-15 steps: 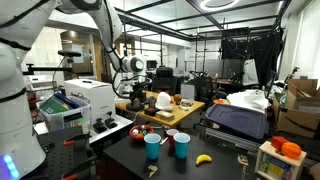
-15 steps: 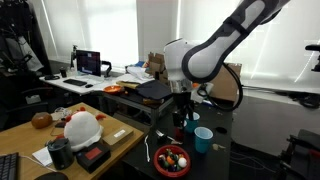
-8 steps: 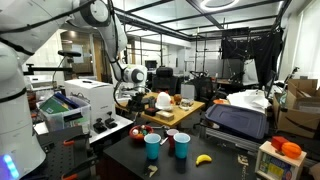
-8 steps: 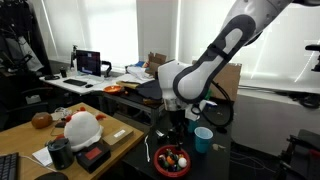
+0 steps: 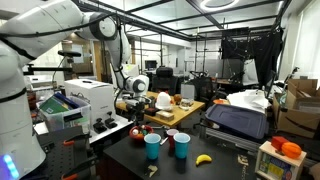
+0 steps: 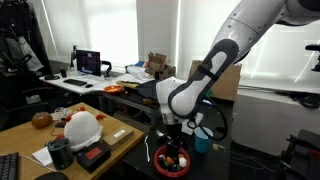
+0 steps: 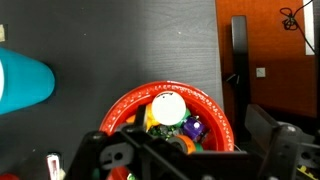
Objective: Pick up the white, orange , white-brown and green objects from the bowl and put them in the cup near the banana plush toy
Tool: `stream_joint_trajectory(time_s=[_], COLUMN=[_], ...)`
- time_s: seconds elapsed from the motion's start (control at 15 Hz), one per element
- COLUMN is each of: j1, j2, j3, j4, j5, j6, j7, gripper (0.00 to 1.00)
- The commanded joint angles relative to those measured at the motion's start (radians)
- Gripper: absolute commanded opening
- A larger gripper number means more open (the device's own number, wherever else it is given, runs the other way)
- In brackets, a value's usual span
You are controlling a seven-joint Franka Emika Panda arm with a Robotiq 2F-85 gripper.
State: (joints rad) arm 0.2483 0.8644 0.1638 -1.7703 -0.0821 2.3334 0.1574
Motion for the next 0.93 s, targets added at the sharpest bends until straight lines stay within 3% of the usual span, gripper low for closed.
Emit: stream_joint_trajectory(time_s=[0.0, 0.87], j1=[0.008, 0.002], j2=[0.047, 0.131], j3=[-0.012, -0.034], j4=[0.058, 0.128], j5=[0.023, 0.023], j6=[-0.016, -0.009], j7=[-0.028, -0.03], gripper=[1.0, 1.0])
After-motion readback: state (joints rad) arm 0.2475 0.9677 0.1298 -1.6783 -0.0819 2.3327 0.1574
